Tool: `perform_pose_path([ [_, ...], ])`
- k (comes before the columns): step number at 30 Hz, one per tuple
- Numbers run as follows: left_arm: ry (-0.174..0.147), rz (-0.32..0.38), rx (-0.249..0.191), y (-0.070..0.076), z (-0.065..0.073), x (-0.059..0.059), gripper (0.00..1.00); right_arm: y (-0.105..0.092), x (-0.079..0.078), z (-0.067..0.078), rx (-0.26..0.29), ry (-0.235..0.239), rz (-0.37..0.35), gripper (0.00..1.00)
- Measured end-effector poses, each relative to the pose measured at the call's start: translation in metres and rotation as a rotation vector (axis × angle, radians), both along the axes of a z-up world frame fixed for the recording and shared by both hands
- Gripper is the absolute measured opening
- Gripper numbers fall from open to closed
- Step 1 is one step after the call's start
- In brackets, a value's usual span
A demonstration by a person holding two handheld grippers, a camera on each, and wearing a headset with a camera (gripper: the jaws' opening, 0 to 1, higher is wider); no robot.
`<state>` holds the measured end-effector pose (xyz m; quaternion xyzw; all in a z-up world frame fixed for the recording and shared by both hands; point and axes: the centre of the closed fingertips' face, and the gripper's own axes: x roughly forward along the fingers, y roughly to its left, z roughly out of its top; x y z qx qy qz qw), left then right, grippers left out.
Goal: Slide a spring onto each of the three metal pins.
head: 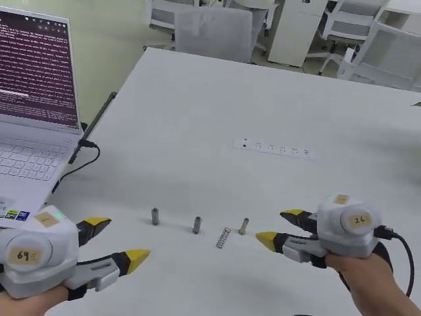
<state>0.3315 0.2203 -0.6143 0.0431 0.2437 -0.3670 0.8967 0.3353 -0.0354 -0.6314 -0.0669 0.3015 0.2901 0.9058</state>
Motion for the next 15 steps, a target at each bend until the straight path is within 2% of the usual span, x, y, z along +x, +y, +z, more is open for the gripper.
perform_pose_path([
  [6, 0.001, -0.008, 0.0, -0.007, 0.0, 0.001, 0.53, -0.018, -0.013, 0.003, 0.022, -0.009, -0.057, 0.46],
  [15, 0.005, -0.027, 0.003, -0.022, -0.002, 0.002, 0.53, -0.046, -0.041, -0.004, 0.06, 0.0, -0.151, 0.48],
])
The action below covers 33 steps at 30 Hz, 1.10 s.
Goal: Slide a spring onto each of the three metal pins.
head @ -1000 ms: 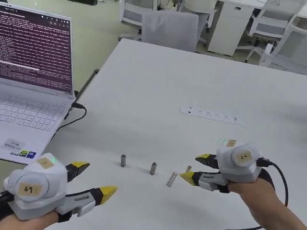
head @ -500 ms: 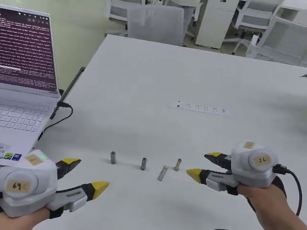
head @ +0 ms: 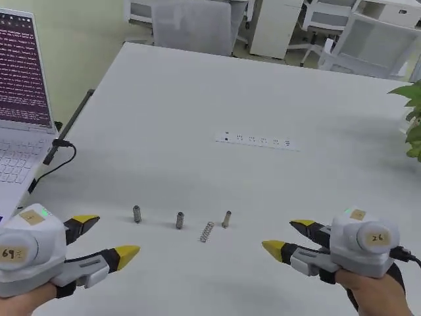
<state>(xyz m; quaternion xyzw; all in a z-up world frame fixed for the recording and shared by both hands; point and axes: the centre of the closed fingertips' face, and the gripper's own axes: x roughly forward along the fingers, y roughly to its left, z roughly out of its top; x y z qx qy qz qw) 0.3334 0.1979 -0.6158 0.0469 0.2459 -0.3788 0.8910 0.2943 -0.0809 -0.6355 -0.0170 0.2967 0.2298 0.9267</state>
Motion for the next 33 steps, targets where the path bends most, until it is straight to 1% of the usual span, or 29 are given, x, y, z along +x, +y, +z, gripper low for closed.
perform_pose_path([
  [3, 0.002, -0.011, 0.004, -0.006, -0.001, 0.0, 0.53, -0.008, -0.01, -0.003, -0.001, 0.011, -0.017, 0.52],
  [9, 0.005, -0.033, 0.01, -0.018, -0.002, -0.001, 0.53, -0.022, -0.023, -0.003, -0.001, 0.022, -0.037, 0.52],
  [12, 0.007, -0.045, 0.012, -0.026, -0.003, -0.003, 0.53, -0.026, -0.025, 0.002, 0.006, -0.007, -0.045, 0.56],
  [14, 0.008, -0.051, 0.014, -0.03, -0.003, -0.004, 0.53, -0.028, -0.027, 0.002, 0.009, -0.008, -0.047, 0.56],
  [22, 0.013, -0.078, 0.013, -0.049, -0.004, -0.006, 0.53, -0.033, -0.035, -0.002, 0.008, 0.001, -0.047, 0.57],
  [26, 0.022, -0.097, 0.015, -0.059, -0.008, -0.009, 0.53, -0.036, -0.04, -0.003, 0.015, -0.001, -0.049, 0.58],
  [29, 0.03, -0.112, 0.016, -0.066, -0.012, -0.01, 0.53, -0.038, -0.043, -0.005, 0.019, 0.007, -0.053, 0.58],
  [30, 0.033, -0.119, 0.016, -0.071, -0.011, -0.01, 0.53, -0.039, -0.044, -0.005, 0.02, 0.009, -0.053, 0.57],
  [33, 0.042, -0.137, 0.017, -0.082, -0.013, -0.012, 0.52, -0.041, -0.046, -0.006, 0.018, 0.012, -0.054, 0.58],
])
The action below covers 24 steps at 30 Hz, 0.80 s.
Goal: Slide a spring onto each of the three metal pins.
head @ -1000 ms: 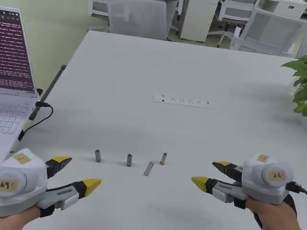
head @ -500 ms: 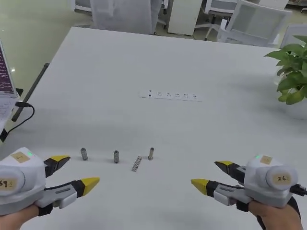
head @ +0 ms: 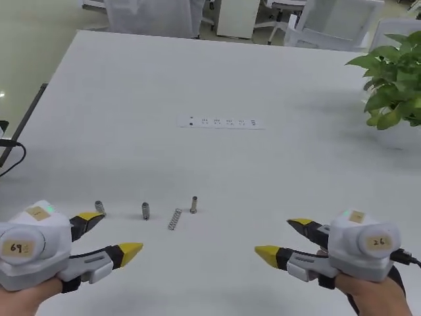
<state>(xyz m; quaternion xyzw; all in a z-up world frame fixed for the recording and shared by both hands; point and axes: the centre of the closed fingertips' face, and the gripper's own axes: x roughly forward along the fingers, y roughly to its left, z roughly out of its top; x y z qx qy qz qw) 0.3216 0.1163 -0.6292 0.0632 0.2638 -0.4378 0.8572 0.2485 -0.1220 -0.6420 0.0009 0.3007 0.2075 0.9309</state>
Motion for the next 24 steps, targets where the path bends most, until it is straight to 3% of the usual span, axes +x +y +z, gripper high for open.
perform_pose_path([
  [12, 0.032, -0.064, 0.013, -0.035, -0.02, 0.007, 0.51, -0.01, -0.004, 0.001, 0.009, 0.007, -0.012, 0.59],
  [18, 0.039, -0.117, 0.05, -0.051, -0.036, 0.008, 0.51, -0.013, -0.004, -0.001, 0.017, 0.021, -0.025, 0.63],
  [24, 0.072, -0.124, 0.063, -0.06, -0.06, 0.015, 0.51, -0.008, -0.007, -0.004, 0.019, 0.038, -0.012, 0.63],
])
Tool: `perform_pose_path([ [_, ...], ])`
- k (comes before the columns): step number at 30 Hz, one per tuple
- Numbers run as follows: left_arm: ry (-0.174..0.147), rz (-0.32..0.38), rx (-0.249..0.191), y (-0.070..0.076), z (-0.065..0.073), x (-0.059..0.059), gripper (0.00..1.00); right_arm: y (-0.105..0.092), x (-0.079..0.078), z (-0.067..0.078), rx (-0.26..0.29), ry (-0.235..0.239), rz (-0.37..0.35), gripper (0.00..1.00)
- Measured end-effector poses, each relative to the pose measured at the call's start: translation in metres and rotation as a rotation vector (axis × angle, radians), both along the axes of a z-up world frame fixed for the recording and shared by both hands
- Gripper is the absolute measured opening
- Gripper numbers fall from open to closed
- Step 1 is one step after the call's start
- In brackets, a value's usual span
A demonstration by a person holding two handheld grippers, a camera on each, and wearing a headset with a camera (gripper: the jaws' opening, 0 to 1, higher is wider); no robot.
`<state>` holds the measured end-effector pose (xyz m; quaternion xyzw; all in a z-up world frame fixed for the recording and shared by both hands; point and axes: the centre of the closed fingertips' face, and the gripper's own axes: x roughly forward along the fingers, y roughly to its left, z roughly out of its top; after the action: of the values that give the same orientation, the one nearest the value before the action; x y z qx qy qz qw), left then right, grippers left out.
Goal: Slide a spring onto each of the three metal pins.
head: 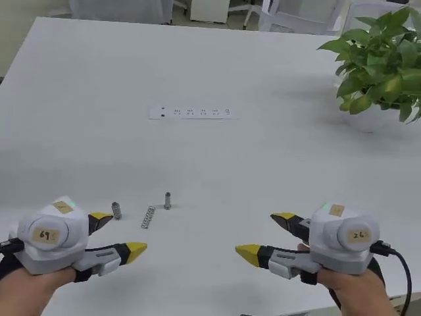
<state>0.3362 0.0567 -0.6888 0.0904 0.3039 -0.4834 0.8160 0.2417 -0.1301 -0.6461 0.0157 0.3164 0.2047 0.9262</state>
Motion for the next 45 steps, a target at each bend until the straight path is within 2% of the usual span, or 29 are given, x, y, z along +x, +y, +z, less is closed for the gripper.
perform_pose_path([
  [7, 0.038, -0.001, 0.023, -0.007, -0.026, 0.004, 0.5, 0.002, 0.001, -0.001, 0.006, 0.009, 0.001, 0.64],
  [11, 0.056, -0.009, 0.03, -0.015, -0.034, 0.004, 0.5, 0.002, 0.003, 0.002, 0.005, -0.002, 0.005, 0.62],
  [14, 0.064, -0.017, 0.04, -0.02, -0.047, 0.008, 0.5, 0.003, 0.004, 0.003, 0.013, -0.008, 0.0, 0.61],
  [19, 0.079, -0.005, 0.044, -0.026, -0.057, 0.018, 0.49, 0.003, 0.003, 0.001, 0.007, 0.0, 0.007, 0.62],
  [29, 0.102, 0.028, 0.051, -0.033, -0.066, 0.028, 0.45, 0.006, 0.004, 0.001, 0.013, -0.009, 0.023, 0.61],
  [38, 0.121, 0.046, 0.06, -0.039, -0.076, 0.036, 0.41, 0.009, 0.002, -0.003, 0.015, 0.01, 0.029, 0.63],
  [45, 0.127, 0.071, 0.068, -0.041, -0.084, 0.042, 0.32, 0.006, 0.002, -0.003, 0.008, 0.016, 0.03, 0.63],
])
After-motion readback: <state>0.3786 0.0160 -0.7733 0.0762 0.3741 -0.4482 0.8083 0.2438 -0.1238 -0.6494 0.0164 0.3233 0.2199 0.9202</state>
